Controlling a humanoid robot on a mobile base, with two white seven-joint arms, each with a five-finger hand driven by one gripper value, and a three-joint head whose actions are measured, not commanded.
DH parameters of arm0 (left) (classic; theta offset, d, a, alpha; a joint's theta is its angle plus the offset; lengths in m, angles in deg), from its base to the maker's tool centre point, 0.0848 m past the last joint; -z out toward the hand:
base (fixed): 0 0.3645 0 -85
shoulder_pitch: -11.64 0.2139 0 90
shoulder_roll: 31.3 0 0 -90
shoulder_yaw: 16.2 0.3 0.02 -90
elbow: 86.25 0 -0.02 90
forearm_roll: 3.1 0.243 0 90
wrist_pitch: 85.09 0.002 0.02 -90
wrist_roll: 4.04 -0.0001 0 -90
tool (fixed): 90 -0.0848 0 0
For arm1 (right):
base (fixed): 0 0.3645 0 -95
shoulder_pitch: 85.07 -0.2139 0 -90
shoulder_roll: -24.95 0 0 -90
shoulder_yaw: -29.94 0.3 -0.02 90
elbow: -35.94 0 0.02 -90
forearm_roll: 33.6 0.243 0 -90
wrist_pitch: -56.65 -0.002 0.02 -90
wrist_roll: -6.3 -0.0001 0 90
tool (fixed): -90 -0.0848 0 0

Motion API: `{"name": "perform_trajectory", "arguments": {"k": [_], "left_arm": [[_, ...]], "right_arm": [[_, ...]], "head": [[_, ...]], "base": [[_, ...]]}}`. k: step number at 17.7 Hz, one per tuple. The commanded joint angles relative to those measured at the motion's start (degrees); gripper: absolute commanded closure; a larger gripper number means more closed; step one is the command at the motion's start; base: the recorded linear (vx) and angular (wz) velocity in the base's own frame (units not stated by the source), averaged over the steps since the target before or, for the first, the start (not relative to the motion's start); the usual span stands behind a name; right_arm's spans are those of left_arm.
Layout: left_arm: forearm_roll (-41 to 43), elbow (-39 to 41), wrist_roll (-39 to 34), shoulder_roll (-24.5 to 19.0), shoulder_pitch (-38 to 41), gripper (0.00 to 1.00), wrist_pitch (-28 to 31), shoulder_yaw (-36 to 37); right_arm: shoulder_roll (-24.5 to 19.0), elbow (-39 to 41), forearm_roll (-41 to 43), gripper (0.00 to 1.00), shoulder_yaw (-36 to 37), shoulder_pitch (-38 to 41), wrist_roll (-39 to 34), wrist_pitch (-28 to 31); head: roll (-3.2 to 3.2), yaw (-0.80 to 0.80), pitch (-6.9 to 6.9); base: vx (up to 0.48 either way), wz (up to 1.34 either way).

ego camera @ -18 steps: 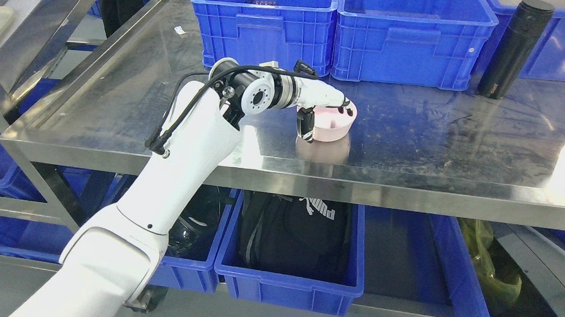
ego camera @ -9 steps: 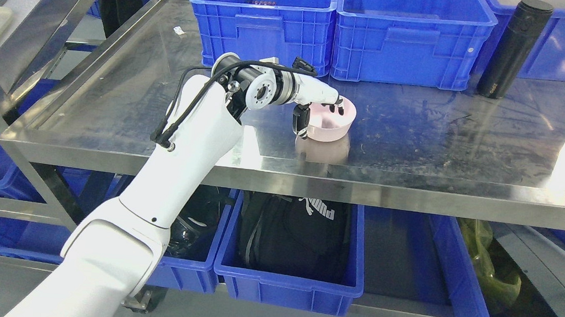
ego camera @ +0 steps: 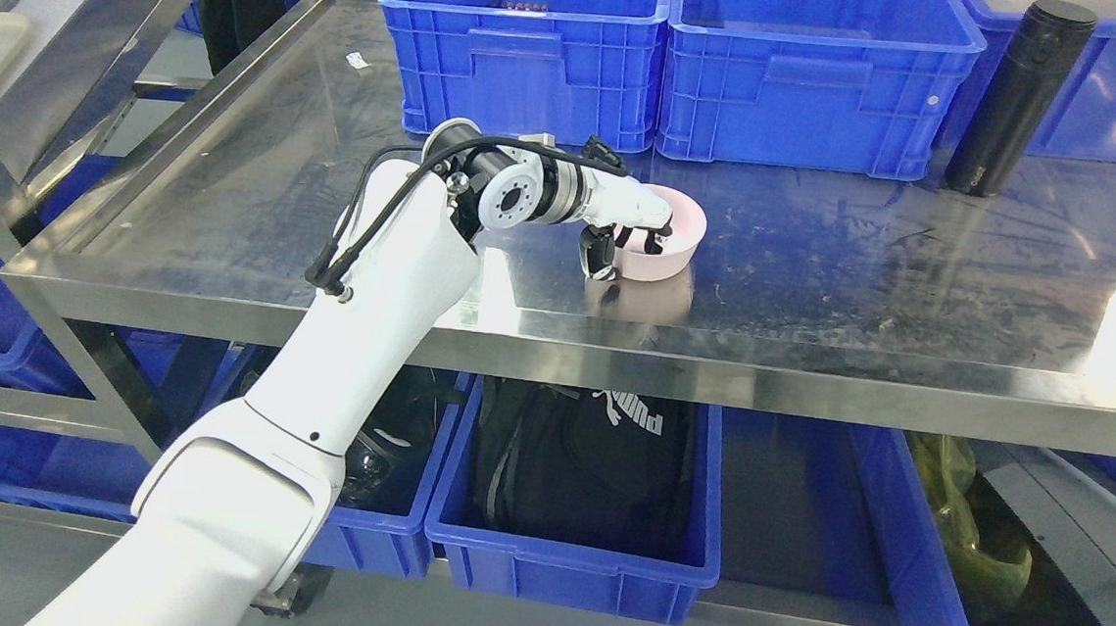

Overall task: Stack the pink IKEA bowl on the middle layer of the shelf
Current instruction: 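Lift the pink bowl off the shelf with the left hand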

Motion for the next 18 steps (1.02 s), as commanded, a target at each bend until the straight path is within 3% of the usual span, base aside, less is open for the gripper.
{"name": "perform_trajectory", "arguments": {"k": [1,6,12,15,18], "left_arm": [[0.01,-2.58,-0.41,0.09,-0.48,1.00,-5.83,-6.72],[-0.17,2.68,-4.44,0.09,-0.13,1.00,-10.68,-15.69],[-1.13,7.79,-7.89,0.09,-0.13,0.99,-13.13,-18.16],[-8.77,7.97,-7.44,0.09,0.13,1.00,-21.74,-20.00],[-8.87,9.90,-7.88,0.09,1.27,1.00,-21.93,-20.97]], "right_arm": [[1.00,1.00,-0.02,0.00,-0.26,0.00,-0.04,0.03],[1.00,1.00,-0.02,0.00,-0.26,0.00,-0.04,0.03],[1.00,1.00,0.07,0.00,-0.26,0.00,-0.04,0.03],[1.00,1.00,0.07,0.00,-0.26,0.00,-0.04,0.03],[1.00,1.00,-0.02,0.00,-0.18,0.00,-0.04,0.03]], "head": [[0.00,0.00,0.00],[0.00,0.00,0.00],[0.00,0.00,0.00],[0.00,0.00,0.00],[0.00,0.00,0.00]], "base": [[-0.003,0.01],[0.001,-0.01],[-0.006,0.03],[-0.022,0.14],[-0.045,0.37]]}}
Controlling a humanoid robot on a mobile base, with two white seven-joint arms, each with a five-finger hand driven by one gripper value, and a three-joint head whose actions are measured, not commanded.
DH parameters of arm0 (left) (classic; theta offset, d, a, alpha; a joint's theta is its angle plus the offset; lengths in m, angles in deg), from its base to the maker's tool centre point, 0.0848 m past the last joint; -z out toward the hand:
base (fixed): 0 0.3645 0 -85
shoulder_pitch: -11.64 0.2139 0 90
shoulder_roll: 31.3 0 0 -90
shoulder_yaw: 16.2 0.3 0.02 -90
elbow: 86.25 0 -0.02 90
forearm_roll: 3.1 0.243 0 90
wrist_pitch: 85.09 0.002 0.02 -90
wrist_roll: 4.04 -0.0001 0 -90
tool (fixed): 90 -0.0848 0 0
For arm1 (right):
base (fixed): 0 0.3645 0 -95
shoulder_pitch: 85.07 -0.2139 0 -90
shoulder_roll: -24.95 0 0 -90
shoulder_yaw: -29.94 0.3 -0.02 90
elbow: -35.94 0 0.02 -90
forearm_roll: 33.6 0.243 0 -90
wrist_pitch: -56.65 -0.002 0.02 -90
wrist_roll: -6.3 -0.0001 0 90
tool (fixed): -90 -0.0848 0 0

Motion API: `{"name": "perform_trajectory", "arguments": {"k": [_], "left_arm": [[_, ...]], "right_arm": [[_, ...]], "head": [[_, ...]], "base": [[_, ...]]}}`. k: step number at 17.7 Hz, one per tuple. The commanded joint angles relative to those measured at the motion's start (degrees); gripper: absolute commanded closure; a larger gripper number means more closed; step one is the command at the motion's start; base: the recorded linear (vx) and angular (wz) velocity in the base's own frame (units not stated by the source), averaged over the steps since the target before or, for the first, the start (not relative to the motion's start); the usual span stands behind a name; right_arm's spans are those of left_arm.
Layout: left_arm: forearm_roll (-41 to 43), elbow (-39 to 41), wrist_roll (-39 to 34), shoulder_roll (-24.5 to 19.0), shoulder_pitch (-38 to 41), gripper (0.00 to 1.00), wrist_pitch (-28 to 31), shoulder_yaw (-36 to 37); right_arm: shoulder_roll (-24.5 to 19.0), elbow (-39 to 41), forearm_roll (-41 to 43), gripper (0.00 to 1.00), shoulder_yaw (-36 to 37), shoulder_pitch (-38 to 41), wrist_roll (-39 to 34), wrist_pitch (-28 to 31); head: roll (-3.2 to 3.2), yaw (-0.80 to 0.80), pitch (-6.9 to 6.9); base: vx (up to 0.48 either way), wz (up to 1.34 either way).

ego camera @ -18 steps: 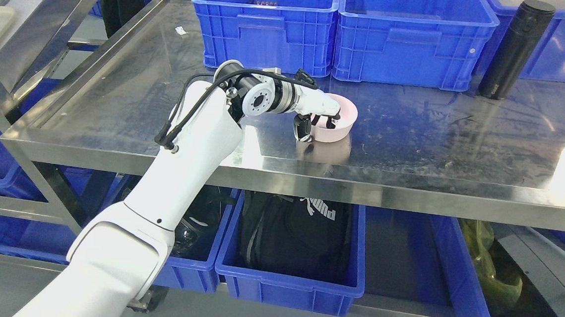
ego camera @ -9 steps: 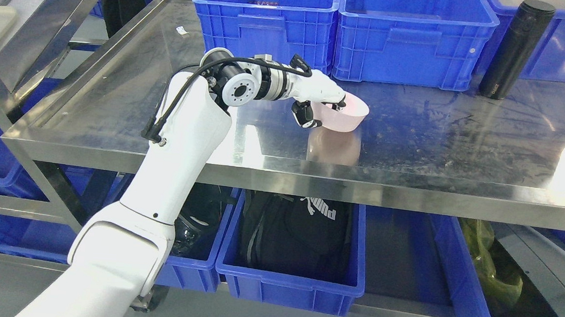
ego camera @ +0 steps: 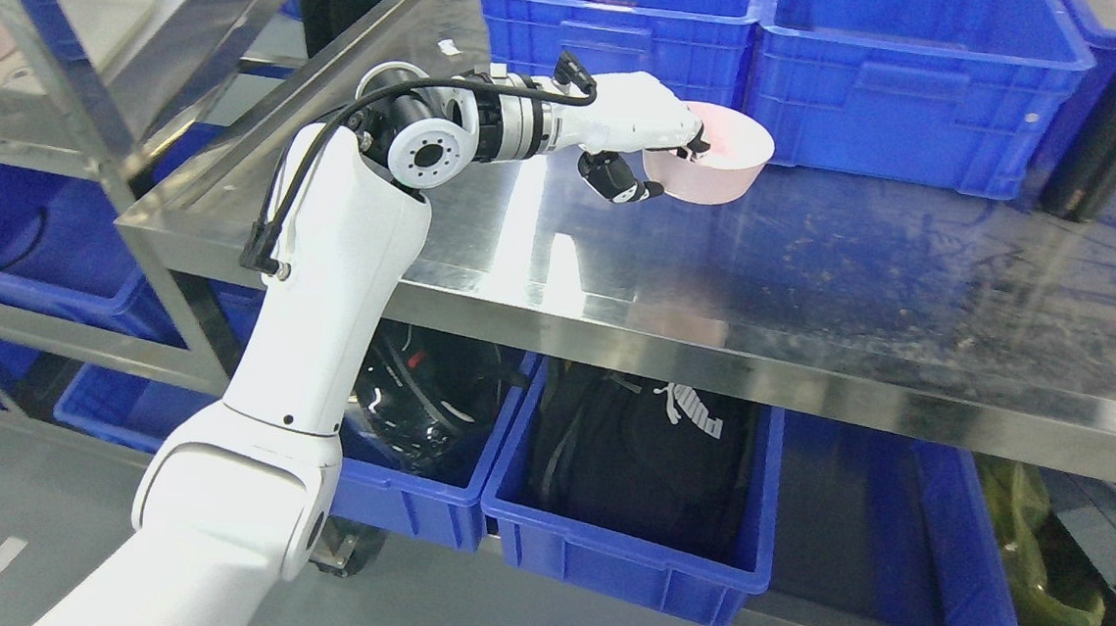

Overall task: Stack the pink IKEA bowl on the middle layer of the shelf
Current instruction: 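Lift the pink bowl off the shelf with the left hand, then hold the pink bowl in the left hand while the robot turns and drives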

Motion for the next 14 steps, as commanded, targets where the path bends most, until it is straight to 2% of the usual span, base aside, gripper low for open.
{"name": "perform_trajectory", "arguments": {"k": [1,8,14], "left_arm": [[-3.74,4.84,-0.58,-0.82,1.83,0.99,-1.90,-6.17],[-6.98,6.78,-4.98,-0.82,5.08,0.99,-3.92,1.21],[-8.66,8.18,-4.98,-0.82,7.20,0.99,-4.10,3.94]], "right_arm": [[1.00,1.00,0.06,0.00,-0.26,-0.01,-0.04,0.03],[1.00,1.00,0.06,0.00,-0.26,-0.01,-0.04,0.03],[1.00,1.00,-0.02,0.00,-0.26,-0.01,-0.04,0.03]], "head": [[0.00,0.00,0.00],[0.00,0.00,0.00],[0.00,0.00,0.01]], "base": [[-0.067,0.56],[-0.036,0.68],[0.077,1.33]]}}
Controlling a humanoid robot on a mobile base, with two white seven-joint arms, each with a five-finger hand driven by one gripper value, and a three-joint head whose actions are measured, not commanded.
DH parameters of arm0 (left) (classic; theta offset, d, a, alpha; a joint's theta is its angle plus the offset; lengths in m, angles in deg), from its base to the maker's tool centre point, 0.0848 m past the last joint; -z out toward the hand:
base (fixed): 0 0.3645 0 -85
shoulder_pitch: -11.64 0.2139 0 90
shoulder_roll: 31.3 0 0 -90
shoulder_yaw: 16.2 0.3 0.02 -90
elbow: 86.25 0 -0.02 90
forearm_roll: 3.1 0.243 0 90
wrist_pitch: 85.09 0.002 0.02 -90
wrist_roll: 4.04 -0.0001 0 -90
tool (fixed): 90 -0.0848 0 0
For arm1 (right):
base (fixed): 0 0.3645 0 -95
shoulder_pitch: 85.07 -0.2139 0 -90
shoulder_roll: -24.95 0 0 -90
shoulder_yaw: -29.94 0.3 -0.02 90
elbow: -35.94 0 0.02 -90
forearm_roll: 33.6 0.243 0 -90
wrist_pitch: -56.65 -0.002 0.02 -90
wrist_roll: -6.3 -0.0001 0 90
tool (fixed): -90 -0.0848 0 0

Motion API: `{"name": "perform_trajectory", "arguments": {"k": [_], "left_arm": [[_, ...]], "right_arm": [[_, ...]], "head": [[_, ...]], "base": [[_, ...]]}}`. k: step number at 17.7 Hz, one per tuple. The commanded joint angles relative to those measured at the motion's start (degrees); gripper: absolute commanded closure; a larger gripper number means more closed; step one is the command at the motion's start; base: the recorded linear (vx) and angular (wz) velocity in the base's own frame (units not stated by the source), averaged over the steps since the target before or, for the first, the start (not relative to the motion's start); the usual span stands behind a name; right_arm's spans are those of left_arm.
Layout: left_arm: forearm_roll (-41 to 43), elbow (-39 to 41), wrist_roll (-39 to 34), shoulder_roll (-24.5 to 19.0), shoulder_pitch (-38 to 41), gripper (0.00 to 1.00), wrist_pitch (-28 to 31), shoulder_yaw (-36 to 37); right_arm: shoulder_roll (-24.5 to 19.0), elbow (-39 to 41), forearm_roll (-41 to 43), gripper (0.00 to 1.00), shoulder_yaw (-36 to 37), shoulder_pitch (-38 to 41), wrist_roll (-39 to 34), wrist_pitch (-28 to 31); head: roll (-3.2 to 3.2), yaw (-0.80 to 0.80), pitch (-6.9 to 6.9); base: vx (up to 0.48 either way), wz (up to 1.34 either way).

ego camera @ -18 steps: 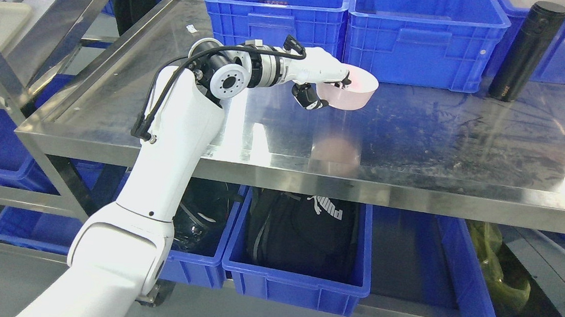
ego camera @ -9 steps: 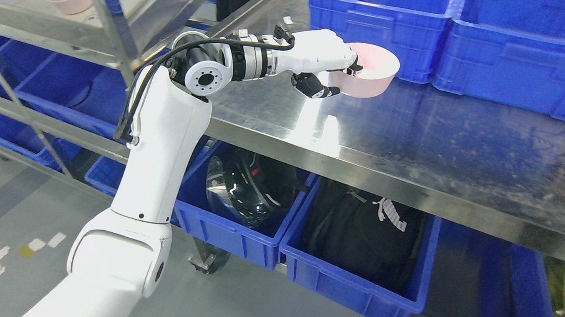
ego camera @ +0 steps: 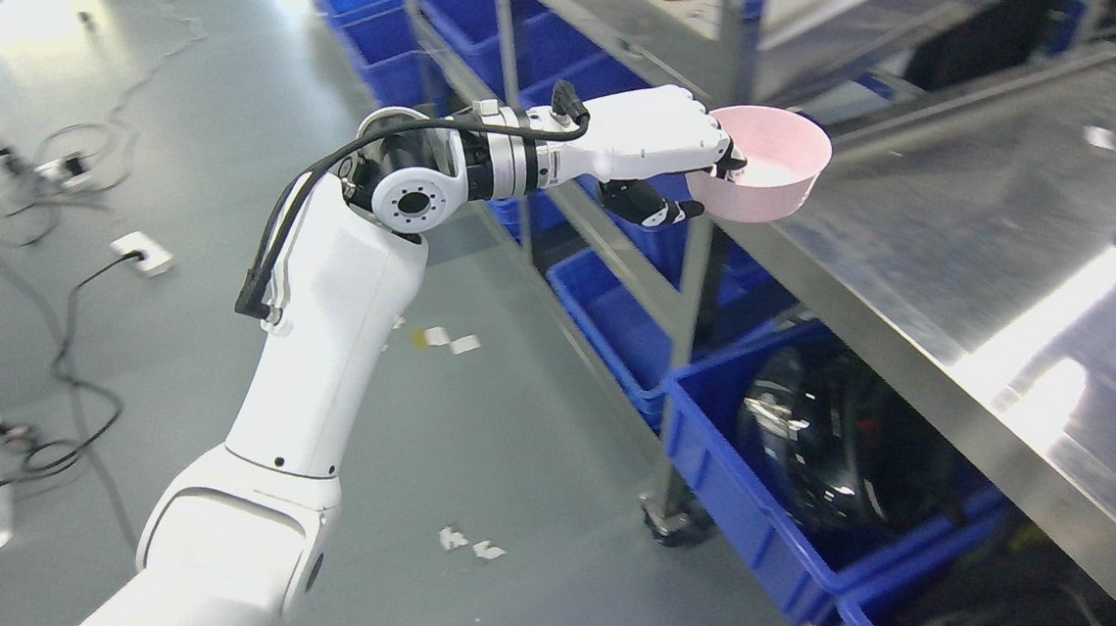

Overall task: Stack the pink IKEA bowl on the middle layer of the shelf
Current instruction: 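Hold the pink bowl in the left hand while the robot turns and drives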

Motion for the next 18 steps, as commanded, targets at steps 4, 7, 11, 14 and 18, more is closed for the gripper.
{"name": "perform_trajectory", "arguments": {"k": [4,7,11,14,18], "left_arm": [[-4.66,4.35,0.21,-0.95,1.29,0.98,-0.04,3.84],[-6.06,6.02,0.56,-0.95,1.20,0.98,0.05,3.84],[-10.01,11.64,1.26,-0.95,0.85,0.97,-0.04,3.40],[-10.20,12.71,1.26,-0.95,1.29,0.97,0.14,3.66],[-10.11,13.14,1.87,-0.95,4.71,0.97,0.05,3.93]], "right_arm": [[1.00,1.00,-0.03,0.00,-0.27,0.02,-0.04,0.03],[1.00,1.00,-0.03,0.00,-0.27,0.02,-0.04,0.03],[1.00,1.00,-0.03,0.00,-0.26,0.02,-0.04,0.03],[1.00,1.00,-0.03,0.00,-0.27,0.02,-0.04,0.03],[1.00,1.00,-0.03,0.00,-0.27,0.02,-0.04,0.03]], "head": [[0.00,0.00,0.01],[0.00,0.00,0.01],[0.00,0.00,0.01],[0.00,0.00,0.02],[0.00,0.00,0.02]], "base": [[0.126,1.35],[0.134,0.91],[0.236,0.54],[0.339,0.17],[0.379,0.08]]}}
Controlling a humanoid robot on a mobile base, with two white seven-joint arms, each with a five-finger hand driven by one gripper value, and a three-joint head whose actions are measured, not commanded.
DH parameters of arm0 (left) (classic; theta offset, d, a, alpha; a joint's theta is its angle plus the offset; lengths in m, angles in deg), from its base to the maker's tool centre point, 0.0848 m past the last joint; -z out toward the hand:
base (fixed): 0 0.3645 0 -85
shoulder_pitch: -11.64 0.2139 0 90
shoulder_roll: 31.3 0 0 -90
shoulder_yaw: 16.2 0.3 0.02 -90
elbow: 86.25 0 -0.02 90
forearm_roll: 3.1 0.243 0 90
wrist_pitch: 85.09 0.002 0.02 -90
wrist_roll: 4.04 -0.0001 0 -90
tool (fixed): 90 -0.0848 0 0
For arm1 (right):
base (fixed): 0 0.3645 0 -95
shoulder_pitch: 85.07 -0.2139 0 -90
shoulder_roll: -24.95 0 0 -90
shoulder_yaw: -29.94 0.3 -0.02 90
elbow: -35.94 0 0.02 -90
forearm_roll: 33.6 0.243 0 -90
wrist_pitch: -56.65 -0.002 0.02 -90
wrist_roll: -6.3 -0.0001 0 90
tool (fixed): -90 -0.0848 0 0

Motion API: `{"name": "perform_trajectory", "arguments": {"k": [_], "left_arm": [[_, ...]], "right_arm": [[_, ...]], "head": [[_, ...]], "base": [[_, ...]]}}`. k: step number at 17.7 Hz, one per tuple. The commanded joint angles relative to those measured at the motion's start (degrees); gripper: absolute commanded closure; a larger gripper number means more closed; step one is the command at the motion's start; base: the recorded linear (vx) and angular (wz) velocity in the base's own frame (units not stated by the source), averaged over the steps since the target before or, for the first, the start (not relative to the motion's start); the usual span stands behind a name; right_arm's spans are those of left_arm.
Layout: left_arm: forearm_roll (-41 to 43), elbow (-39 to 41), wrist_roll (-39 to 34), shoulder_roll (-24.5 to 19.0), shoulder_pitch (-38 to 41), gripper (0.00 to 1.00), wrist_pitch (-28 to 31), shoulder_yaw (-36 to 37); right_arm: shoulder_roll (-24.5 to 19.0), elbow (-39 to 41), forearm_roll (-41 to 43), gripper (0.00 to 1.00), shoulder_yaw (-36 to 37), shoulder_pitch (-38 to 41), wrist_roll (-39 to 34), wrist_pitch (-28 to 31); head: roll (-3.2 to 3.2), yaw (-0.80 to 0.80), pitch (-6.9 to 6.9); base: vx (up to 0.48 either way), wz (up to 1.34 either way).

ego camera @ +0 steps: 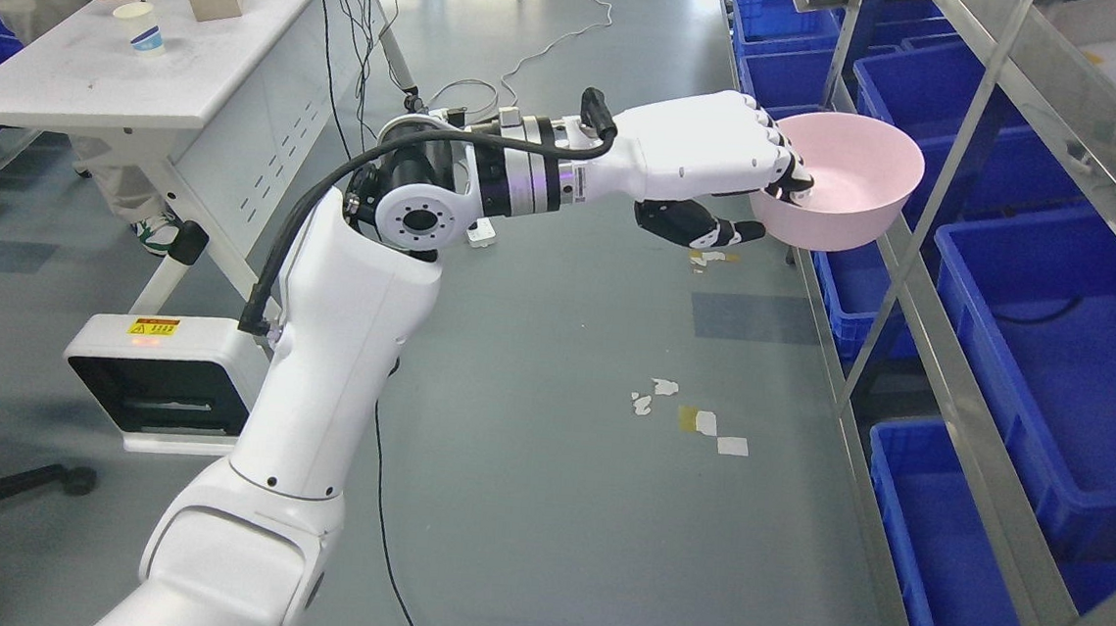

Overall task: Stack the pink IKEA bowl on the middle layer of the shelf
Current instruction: 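Hold the pink bowl in the left hand while the robot turns and drives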

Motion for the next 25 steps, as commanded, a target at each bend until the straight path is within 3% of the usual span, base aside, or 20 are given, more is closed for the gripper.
{"name": "perform_trajectory", "arguments": {"k": [1,25], "left_arm": [[-0.94,4.55,0.48,-1.00,3.78,0.97,-0.16,0.77],[-0.86,4.55,-0.23,-1.00,5.64,0.96,-0.25,1.39]], "right_arm": [[1.00,1.00,0.06,0.00,-0.26,0.03,-0.04,0.03],[1.00,1.00,0.06,0.00,-0.26,0.03,-0.04,0.03]], "head": [[0.00,0.00,0.00],[0.00,0.00,0.00]], "base": [[0.395,0.08],[0.371,0.10]]}}
